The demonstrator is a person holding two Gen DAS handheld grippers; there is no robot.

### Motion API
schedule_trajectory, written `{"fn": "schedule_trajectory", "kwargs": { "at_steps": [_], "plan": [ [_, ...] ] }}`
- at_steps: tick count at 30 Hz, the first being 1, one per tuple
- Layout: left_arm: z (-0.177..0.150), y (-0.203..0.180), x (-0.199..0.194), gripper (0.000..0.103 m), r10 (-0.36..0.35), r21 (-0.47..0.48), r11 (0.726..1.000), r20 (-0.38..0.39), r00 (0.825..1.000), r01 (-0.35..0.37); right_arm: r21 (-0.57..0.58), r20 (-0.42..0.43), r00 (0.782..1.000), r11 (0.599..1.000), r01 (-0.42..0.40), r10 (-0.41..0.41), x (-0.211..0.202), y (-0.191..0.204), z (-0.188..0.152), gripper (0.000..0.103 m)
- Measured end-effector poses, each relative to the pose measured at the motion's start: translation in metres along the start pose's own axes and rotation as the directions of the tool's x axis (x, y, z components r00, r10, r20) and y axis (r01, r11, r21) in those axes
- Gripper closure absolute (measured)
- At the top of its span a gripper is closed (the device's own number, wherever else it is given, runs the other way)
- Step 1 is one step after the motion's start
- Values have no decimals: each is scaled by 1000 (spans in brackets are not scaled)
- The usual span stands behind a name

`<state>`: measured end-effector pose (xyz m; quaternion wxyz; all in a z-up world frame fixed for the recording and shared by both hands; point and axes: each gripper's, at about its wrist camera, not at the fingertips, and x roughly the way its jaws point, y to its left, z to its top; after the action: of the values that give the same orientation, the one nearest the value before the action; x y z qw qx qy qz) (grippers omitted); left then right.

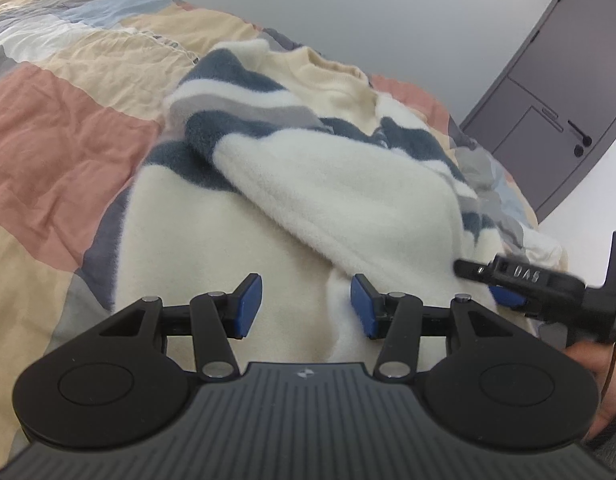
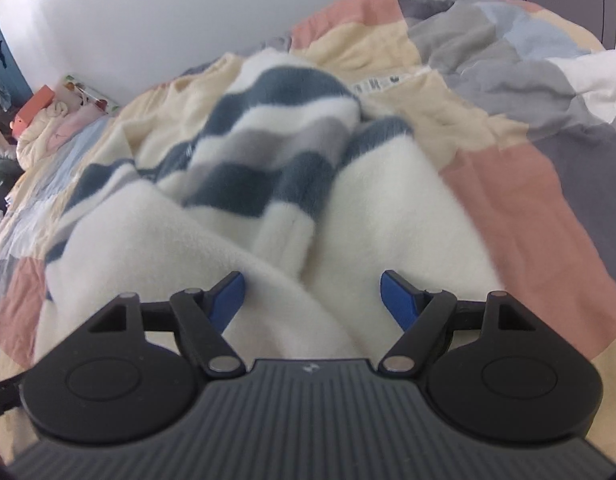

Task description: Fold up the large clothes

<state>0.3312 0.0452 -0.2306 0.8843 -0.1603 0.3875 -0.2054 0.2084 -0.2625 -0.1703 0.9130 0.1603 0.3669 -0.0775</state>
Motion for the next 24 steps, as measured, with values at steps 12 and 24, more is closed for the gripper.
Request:
{"fn": "schedule_trajectory", "kwargs": {
  "at_steps": [12,24],
  "plan": [
    [-1,-3,-11,48,-13,-13,1000,30,999,14,-85,110,992,995,-52,62,-41,18,-3,94],
    [-2,-7,-18,48,0,-1,1000,39,999,0,-52,56,992,991,120,-117,-17,-2,2,94]
  ]
}}
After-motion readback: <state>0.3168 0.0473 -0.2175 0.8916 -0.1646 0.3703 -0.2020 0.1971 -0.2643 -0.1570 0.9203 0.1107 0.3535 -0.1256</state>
